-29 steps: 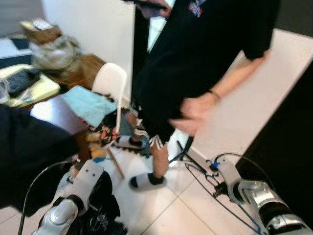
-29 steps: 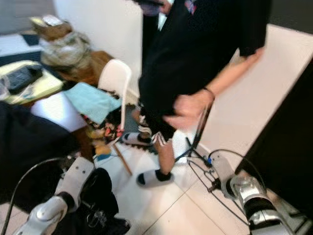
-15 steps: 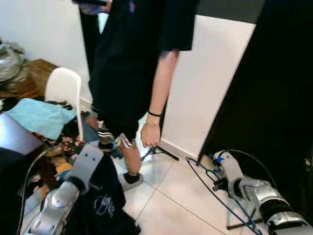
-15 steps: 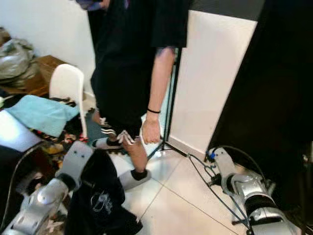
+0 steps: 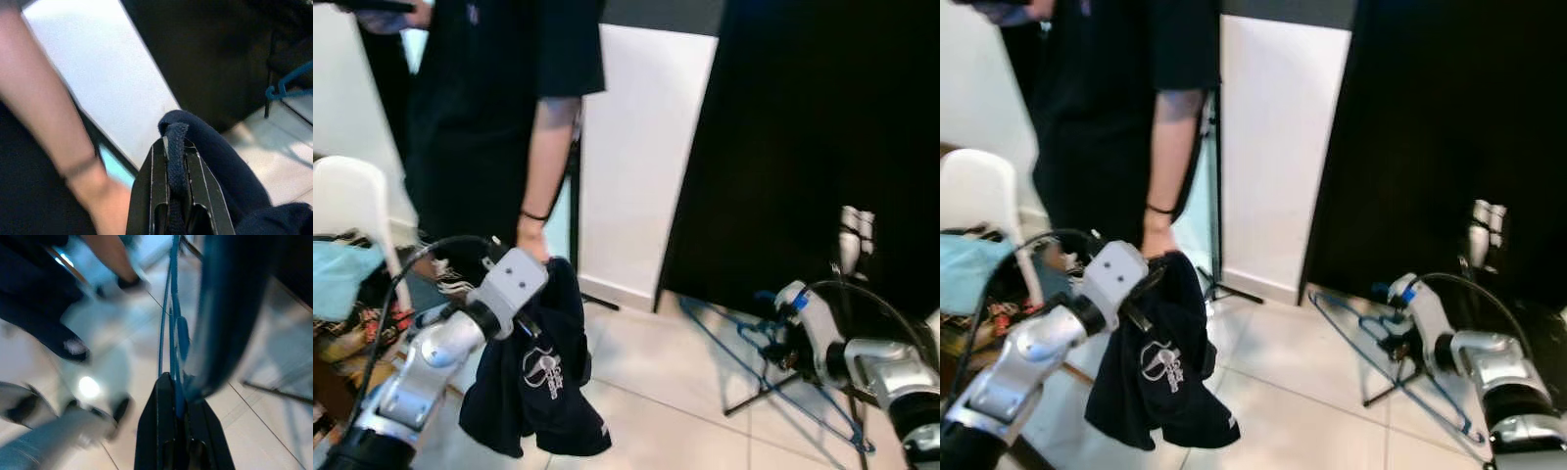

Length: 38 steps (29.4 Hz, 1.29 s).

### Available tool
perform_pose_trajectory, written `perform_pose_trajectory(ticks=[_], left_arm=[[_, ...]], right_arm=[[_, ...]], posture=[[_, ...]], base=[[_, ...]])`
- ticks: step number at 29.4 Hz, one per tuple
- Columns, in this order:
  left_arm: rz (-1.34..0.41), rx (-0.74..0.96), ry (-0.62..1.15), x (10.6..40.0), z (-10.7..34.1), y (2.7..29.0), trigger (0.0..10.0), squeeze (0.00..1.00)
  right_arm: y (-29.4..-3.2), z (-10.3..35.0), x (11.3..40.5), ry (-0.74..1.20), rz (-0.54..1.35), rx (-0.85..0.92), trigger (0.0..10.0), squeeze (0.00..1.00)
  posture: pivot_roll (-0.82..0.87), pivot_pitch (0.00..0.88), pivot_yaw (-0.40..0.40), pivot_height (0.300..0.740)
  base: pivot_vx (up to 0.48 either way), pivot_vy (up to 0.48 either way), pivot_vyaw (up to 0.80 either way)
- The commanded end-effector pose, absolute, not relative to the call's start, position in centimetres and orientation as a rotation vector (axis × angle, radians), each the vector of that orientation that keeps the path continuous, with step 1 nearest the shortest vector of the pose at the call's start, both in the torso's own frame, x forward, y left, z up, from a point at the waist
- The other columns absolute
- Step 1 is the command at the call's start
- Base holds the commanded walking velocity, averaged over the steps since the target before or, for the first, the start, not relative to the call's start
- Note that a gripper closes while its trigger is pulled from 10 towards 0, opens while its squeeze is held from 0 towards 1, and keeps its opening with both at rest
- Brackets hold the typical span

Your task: Hang hanger

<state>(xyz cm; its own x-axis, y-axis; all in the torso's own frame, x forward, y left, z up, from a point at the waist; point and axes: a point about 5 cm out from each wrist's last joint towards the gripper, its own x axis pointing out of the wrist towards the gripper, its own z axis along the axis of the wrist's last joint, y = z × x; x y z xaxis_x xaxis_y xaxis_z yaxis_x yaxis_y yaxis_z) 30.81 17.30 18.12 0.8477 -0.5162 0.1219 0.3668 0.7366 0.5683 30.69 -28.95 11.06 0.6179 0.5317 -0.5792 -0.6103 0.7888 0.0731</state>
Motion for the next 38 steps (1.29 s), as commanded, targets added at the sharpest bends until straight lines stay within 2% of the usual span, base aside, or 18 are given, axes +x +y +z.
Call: perform_pose_trajectory(ticks=[1,3,5,6,7,8,9,11,14,15,17,18,20,23,35,38], left_arm=[[-0.496,0.548,-0.341,31.1,19.5,16.9,10.0,0.00],[-0.491,0.481,-0.352,31.1,19.8,16.2,10.0,0.00],[-0.491,0.481,-0.352,31.1,19.8,16.2,10.0,0.00],[-0.463,0.424,-0.340,31.0,19.7,16.1,10.0,0.00],[-0.415,0.335,-0.331,30.7,19.5,16.2,10.0,0.00],[-0.415,0.335,-0.331,30.7,19.5,16.2,10.0,0.00],[-0.362,0.257,-0.314,30.3,19.0,16.2,10.0,0.00],[-0.267,0.167,-0.283,29.2,17.7,16.2,10.0,0.00],[-0.267,0.167,-0.283,29.2,17.7,16.2,10.0,0.00],[-0.172,0.086,-0.234,26.8,15.7,15.7,10.0,0.00],[-0.172,0.086,-0.234,26.8,15.7,15.7,10.0,0.00],[-0.140,0.071,-0.210,25.6,14.8,15.5,10.0,0.00],[-0.140,0.071,-0.210,25.6,14.8,15.5,10.0,0.00],[-0.113,0.073,-0.165,23.9,13.4,15.2,10.0,0.00],[-0.158,0.142,-0.160,24.0,13.7,14.5,10.0,0.00],[-0.251,0.138,-0.217,24.9,15.3,13.9,10.0,0.00]], right_arm=[[-28.2,11.2,30.5,0.593,0.708,-0.075,10.0,0.00],[-25.1,11.6,30.2,0.490,0.819,0.050,10.0,0.00],[-25.1,11.6,30.2,0.490,0.819,0.050,10.0,0.00],[-23.3,11.7,30.2,0.428,0.844,0.134,10.0,0.00],[-21.7,11.8,30.6,0.359,0.783,0.224,10.0,0.00],[-21.7,11.8,30.6,0.359,0.783,0.224,10.0,0.00],[-20.4,11.6,30.8,0.310,0.701,0.298,10.0,0.00],[-19.1,10.8,30.9,0.277,0.527,0.334,10.0,0.00],[-19.1,10.8,30.9,0.277,0.527,0.334,10.0,0.00],[-18.1,11.3,30.3,0.197,0.430,0.369,10.0,0.00],[-18.1,11.3,30.3,0.197,0.430,0.369,10.0,0.00],[-17.7,11.5,29.9,0.172,0.418,0.374,10.0,0.00],[-17.7,11.5,29.9,0.172,0.418,0.374,10.0,0.00],[-16.9,11.8,29.2,0.168,0.441,0.348,10.0,0.00],[-15.6,12.4,28.3,0.209,0.519,0.288,10.0,0.00],[-15.4,12.9,27.8,0.239,0.620,0.195,10.0,0.00]], posture=[[-0.06,0.000,-0.035,0.740],[-0.07,0.000,-0.030,0.740],[-0.07,0.000,-0.030,0.740],[-0.08,0.000,-0.025,0.740],[-0.09,0.000,-0.020,0.740],[-0.09,0.000,-0.020,0.740],[-0.10,0.000,-0.017,0.740],[-0.09,0.000,-0.013,0.740],[-0.09,0.000,-0.013,0.740],[-0.09,0.000,-0.007,0.740],[-0.09,0.000,-0.007,0.740],[-0.09,0.000,-0.007,0.740],[-0.09,0.000,-0.007,0.740],[-0.08,0.000,-0.015,0.740],[-0.09,0.000,-0.018,0.740],[-0.10,0.000,-0.031,0.740]], base=[[0.000,0.000,-0.76],[0.000,0.000,-0.76],[0.000,0.000,-0.76],[0.000,0.000,-0.76],[0.000,0.000,-0.76],[0.000,0.000,-0.76],[0.000,0.000,-0.76],[0.000,0.000,-0.76],[0.000,0.000,-0.76],[0.000,0.000,-0.76],[0.000,0.000,-0.76],[0.000,0.000,-0.77],[0.000,0.000,-0.77],[0.000,0.000,-0.77],[0.000,0.000,-0.77],[0.000,0.000,-0.77]])
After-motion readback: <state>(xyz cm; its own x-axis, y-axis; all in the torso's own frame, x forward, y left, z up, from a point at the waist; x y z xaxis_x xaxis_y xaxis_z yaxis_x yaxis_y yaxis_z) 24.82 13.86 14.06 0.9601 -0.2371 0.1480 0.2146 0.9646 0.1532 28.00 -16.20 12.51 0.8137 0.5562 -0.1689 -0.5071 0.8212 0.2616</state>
